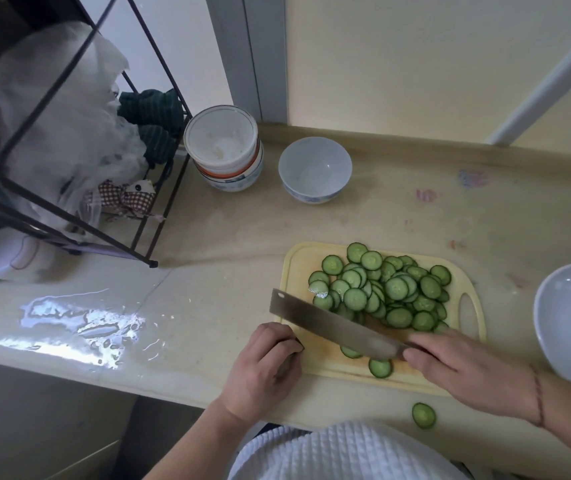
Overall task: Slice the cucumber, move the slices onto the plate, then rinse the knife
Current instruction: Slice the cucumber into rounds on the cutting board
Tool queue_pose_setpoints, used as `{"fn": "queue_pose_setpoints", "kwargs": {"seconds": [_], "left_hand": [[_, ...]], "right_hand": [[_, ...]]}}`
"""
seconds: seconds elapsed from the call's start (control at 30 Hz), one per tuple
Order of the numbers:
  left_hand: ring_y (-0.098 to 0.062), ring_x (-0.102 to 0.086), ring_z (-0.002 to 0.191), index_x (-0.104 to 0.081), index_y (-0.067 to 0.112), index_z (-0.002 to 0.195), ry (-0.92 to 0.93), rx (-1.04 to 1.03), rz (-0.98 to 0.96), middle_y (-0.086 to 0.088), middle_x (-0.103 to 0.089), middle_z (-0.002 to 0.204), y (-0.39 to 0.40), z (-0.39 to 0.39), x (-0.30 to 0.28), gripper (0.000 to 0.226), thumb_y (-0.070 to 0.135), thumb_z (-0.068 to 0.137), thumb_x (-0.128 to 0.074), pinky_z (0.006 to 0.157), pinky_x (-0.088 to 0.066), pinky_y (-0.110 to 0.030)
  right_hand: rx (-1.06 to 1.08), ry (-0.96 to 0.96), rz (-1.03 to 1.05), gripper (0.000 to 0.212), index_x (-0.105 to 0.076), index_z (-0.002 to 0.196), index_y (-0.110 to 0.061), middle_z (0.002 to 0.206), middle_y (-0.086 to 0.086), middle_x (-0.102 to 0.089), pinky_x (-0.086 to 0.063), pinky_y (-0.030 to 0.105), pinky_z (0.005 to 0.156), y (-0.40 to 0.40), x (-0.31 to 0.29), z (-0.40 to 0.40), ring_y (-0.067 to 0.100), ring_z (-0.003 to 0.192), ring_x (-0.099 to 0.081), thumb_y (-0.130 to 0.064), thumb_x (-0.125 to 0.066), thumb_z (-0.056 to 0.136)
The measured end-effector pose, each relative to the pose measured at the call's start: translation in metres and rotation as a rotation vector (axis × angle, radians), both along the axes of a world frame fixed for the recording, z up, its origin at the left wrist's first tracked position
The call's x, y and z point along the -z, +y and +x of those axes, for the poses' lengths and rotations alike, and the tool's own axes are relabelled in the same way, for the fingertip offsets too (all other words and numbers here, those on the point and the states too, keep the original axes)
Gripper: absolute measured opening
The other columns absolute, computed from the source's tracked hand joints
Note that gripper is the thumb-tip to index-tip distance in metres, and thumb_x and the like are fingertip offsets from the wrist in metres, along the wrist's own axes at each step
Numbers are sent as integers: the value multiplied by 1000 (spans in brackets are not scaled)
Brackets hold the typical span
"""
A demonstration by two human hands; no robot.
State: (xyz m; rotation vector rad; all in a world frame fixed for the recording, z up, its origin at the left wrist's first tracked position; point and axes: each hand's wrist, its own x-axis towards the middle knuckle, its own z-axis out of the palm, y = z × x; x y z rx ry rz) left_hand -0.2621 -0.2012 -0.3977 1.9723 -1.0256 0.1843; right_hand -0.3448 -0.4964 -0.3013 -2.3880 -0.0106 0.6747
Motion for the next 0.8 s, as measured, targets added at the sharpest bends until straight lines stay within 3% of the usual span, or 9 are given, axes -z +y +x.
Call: {"fn": "queue_pose_setpoints", "kwargs": {"seconds": [0.13,0.37,0.5,0.6,0.7,0.8], "left_hand": [[-25,-58,94,-59,9,99,-20,28,6,-4,-56,107,4,-1,2,16,1,88,-67,85,-51,-29],[-24,-58,95,-59,9,101,9,19,11,-3,-56,107,3,-1,4,15,2,89,-66,89,-48,-26],[-23,-58,95,-59,10,101,13,15,17,-2,-56,107,3,-1,4,18,1,88,-66,90,-47,-25],[-22,-58,96,-59,10,101,14,19,23,-2,-56,107,3,-1,4,16,2,89,-65,91,-46,-23],[-23,-58,95,-59,9,101,9,22,25,-3,-56,107,3,-1,4,13,3,91,-64,92,-46,-23],[-23,-58,95,-59,10,101,3,21,27,-2,-56,107,2,-1,4,14,2,90,-64,92,-46,-23]], "right_hand": [[2,87,-46,61,-49,75,-18,71,-1,-54,-40,22,68,-13,-6,-17,11,73,-51,-72,-21,81],[-8,165,11,58,-47,75,-16,61,-9,-53,-34,15,56,-35,3,-34,7,60,-50,-69,-27,86],[-9,156,-61,57,-46,78,-30,71,-14,-55,-35,15,60,-40,9,-38,5,70,-53,-80,-18,82],[1,134,-96,58,-46,83,-43,79,-16,-56,-38,19,65,-44,9,-35,4,76,-53,-88,-10,75],[12,106,-96,72,-49,80,-35,70,-2,-57,-46,31,70,-48,10,-26,11,71,-55,-92,-7,71],[7,103,-61,75,-51,78,-29,66,3,-58,-46,38,65,-52,12,-17,16,64,-56,-91,-10,73]]}}
